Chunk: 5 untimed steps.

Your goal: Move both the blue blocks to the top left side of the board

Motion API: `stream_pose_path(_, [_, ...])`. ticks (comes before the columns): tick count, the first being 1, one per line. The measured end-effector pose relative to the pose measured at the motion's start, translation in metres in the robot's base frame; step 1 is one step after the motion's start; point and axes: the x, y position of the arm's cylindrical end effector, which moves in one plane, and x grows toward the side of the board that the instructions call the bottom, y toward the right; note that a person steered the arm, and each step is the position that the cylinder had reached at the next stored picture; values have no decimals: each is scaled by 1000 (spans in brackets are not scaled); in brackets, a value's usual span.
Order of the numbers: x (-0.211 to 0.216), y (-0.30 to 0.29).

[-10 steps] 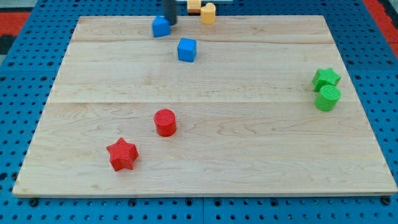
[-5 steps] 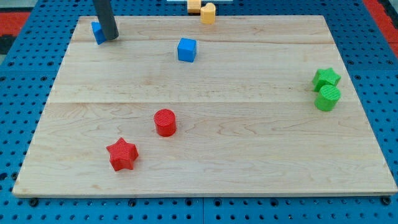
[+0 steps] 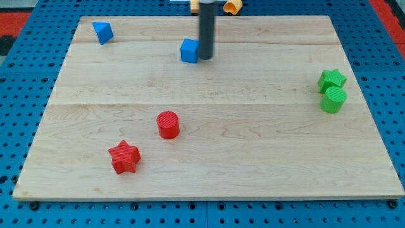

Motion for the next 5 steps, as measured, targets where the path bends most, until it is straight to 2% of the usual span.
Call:
stream_pose_path(2, [-53, -95])
stream_pose_path(3, [-78, -72])
stream_pose_path(4, [-83, -125])
stream_pose_path(5, [-83, -134])
